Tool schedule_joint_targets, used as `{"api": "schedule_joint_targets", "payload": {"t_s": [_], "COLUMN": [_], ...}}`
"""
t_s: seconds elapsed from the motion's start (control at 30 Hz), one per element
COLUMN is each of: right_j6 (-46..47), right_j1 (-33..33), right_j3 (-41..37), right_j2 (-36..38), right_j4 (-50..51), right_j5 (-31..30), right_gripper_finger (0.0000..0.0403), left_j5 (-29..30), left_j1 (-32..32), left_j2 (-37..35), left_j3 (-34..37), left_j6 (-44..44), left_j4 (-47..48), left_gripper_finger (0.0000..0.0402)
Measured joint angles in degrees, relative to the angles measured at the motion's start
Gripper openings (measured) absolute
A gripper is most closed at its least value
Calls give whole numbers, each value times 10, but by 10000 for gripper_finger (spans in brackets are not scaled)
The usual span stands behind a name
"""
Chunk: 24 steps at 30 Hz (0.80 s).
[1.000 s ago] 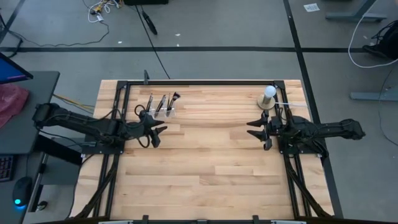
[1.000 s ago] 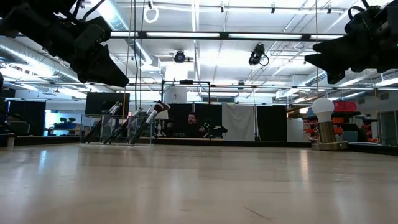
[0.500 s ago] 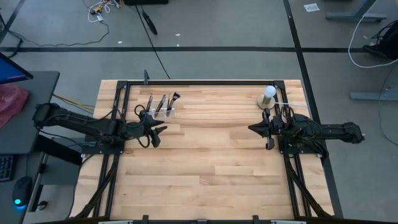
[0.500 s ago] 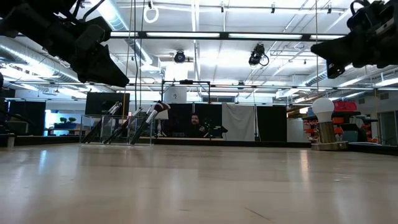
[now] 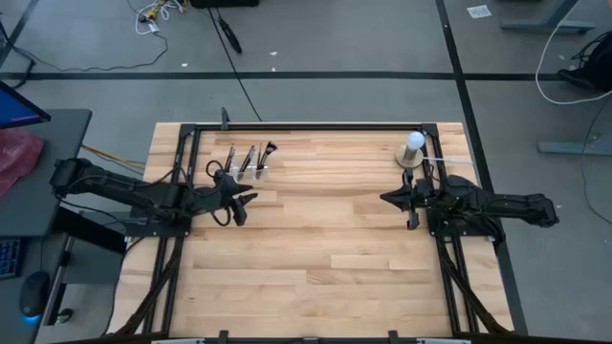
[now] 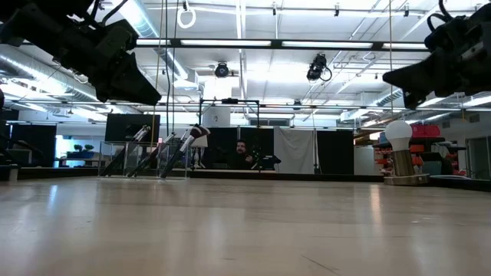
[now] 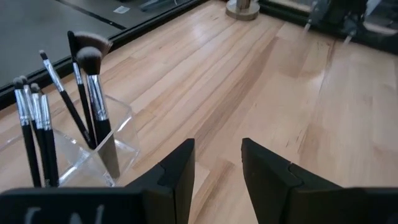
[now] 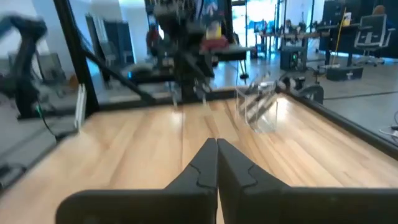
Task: Put items in baskets/containers
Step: Return to Home Position
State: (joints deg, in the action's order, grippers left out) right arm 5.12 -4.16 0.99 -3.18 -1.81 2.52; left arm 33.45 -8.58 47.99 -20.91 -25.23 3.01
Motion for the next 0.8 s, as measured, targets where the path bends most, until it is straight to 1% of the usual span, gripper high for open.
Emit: {"api": "schedule_joint_targets", "payload": {"t_s": [0.23, 0.37, 0.47, 0.57, 0.67, 0.8], "right_j6": [-17, -17, 1, -13, -26, -31], "right_j1": [0, 0, 0, 1, -3, -3], "right_j3": [0, 0, 0, 0, 0, 0], "right_j2": [-29, -48, -53, -43, -23, 11], "right_j4": [10, 9, 6, -4, -21, -18], "right_j5": [-1, -1, -1, 12, 14, 16], "right_gripper_finger": [3, 13, 20, 20, 13, 4], "left_j5": [0, 0, 0, 0, 0, 0], "left_j1": [0, 0, 0, 0, 0, 0], "left_j2": [0, -1, -13, -24, -31, -37], "left_j3": [0, 0, 0, 0, 0, 0], "left_j6": [20, 44, 51, 60, 63, 64], "left_j4": [-43, -66, -69, -68, -67, -65], "left_gripper_finger": [133, 133, 133, 133, 133, 133]}}
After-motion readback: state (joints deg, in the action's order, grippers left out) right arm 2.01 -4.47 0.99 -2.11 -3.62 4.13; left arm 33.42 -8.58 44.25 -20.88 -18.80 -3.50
